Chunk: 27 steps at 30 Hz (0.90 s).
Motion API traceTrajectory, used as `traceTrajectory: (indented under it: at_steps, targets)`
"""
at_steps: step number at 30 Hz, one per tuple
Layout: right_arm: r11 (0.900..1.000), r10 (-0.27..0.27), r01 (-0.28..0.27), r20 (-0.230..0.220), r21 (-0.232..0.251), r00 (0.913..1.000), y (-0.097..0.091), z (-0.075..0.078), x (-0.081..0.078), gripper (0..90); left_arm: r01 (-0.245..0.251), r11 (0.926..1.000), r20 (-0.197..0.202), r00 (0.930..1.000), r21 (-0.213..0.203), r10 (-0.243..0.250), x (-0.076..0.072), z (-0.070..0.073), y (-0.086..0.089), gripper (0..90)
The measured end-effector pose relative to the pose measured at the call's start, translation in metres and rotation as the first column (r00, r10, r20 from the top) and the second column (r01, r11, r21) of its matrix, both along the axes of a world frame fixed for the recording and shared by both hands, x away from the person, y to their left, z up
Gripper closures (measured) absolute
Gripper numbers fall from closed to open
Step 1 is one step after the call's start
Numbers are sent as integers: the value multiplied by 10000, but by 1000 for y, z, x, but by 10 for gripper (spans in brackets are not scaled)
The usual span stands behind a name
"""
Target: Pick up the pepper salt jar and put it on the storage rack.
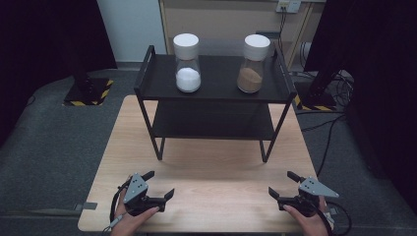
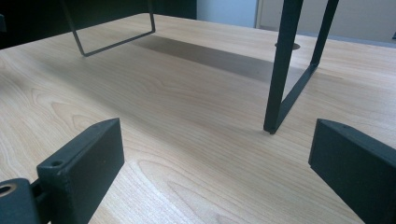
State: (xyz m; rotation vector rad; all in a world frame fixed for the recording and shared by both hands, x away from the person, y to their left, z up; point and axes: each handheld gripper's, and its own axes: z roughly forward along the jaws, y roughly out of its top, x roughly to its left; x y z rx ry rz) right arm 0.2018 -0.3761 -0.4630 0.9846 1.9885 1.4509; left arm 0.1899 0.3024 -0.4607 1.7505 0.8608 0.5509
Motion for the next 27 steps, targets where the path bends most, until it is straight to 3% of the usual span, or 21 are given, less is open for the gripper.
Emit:
traceTrajectory:
  at_steps: [27]
  targets:
    - [9997,-249,249,-55,15,9997,-7,-2,-1,39,-54,10000,-127,9999,39,55,1,-3,0,24]
